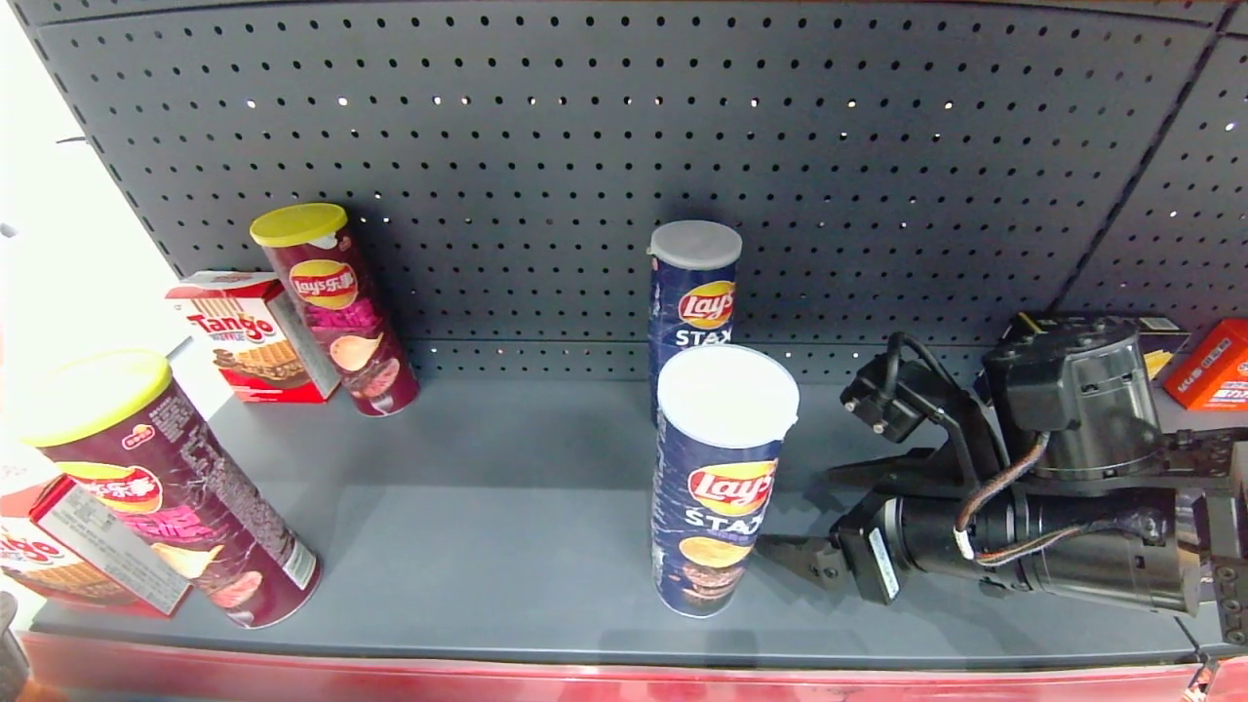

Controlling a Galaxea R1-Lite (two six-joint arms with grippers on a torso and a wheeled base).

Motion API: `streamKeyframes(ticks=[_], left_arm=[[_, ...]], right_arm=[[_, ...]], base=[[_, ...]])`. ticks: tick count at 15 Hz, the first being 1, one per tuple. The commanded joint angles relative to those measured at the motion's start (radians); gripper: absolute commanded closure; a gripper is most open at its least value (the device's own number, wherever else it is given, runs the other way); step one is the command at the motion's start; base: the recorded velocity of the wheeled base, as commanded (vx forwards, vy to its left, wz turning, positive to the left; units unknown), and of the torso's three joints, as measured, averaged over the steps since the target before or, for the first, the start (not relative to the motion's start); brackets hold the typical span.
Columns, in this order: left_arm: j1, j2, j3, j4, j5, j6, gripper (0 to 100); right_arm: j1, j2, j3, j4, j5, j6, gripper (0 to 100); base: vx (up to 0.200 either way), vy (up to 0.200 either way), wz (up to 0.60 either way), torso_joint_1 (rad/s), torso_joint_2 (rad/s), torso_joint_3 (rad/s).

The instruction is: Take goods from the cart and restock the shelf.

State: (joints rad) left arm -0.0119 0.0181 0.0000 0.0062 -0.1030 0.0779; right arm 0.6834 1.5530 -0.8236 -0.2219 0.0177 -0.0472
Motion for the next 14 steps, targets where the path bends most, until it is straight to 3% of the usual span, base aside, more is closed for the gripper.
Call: streamKeyframes(ticks=[1,12,14], left_arm=[[0.001,0.002,0.0,0.0,0.0,0.0,0],[0.001,0.0,0.0,0.0,0.0,0.0,0],[0.001,0.002,0.0,0.0,0.0,0.0,0]], right_arm=[[0.001,0.002,-0.002,-0.001,0.001,0.0,0],[-0.013,-0.034,0.011,-0.013,-0.002,0.001,0],[-0.085,-0.146,0.012,-0.022,-0.002,0.006,0]], base=[[0.0,0.0,0.0,0.0,0.0,0.0],[0.0,0.0,0.0,0.0,0.0,0.0],[0.0,0.0,0.0,0.0,0.0,0.0]])
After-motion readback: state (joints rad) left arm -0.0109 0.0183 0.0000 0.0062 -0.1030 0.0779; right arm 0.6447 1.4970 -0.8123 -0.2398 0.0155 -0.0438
